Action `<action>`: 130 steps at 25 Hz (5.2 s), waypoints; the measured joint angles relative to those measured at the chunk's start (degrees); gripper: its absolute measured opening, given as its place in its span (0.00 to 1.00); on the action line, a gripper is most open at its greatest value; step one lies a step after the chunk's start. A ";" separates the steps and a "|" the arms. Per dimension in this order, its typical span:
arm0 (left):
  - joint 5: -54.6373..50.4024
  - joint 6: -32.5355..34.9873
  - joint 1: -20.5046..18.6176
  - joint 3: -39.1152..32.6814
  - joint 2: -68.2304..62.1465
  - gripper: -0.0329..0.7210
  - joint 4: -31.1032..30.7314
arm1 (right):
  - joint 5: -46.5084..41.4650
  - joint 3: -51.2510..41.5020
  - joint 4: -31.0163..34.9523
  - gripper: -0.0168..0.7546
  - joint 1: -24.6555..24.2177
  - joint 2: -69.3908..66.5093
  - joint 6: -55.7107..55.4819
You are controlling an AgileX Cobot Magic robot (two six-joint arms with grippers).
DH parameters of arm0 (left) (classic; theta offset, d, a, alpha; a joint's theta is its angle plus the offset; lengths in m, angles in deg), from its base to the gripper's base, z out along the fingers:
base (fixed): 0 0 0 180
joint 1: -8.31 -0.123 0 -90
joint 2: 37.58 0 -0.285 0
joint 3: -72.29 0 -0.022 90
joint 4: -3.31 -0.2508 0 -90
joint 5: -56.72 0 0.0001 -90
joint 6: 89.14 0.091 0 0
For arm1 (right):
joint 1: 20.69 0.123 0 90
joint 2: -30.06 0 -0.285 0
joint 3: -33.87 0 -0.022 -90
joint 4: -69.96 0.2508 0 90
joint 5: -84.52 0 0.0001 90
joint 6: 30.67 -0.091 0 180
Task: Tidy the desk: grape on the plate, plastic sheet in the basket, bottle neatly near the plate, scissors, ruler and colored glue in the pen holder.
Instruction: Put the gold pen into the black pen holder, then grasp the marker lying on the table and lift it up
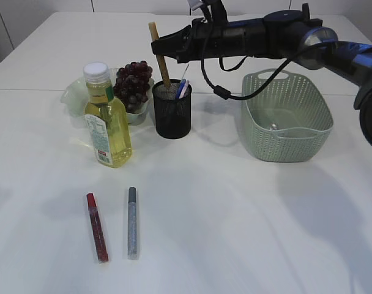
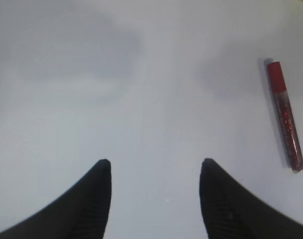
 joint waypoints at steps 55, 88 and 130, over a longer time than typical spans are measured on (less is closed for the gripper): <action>2.34 0.00 0.00 0.00 0.00 0.59 0.55 | -17.01 -18.36 -73.58 0.41 22.33 26.55 -104.58; 4.09 0.00 0.00 0.00 0.00 0.59 1.43 | -9.21 -22.79 -79.96 0.41 32.61 14.13 -127.21; 5.31 0.00 0.00 0.00 0.00 0.59 3.59 | -10.22 -22.55 -80.17 0.17 34.02 9.57 -125.57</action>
